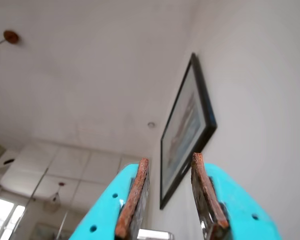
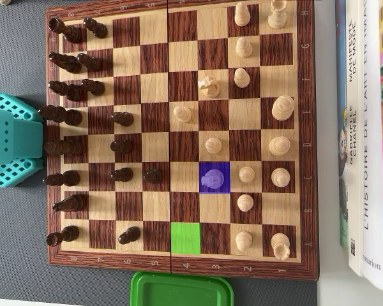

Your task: Play chess

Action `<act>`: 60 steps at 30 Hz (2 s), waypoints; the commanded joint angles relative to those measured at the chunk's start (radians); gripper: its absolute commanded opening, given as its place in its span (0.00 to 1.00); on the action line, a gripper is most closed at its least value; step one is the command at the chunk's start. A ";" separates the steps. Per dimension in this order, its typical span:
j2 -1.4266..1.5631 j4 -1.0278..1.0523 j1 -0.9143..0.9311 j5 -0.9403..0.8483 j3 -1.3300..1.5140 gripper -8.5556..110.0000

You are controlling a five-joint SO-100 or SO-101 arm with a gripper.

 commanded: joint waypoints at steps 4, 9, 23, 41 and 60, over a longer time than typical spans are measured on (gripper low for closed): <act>-0.011 0.400 0.006 -0.003 -0.129 0.19; -0.011 0.773 -0.005 -0.003 -0.207 0.19; -0.011 1.756 0.006 -0.083 -0.449 0.19; -0.598 2.117 0.040 -0.083 -0.689 0.19; -1.402 2.306 0.058 -0.072 -1.167 0.19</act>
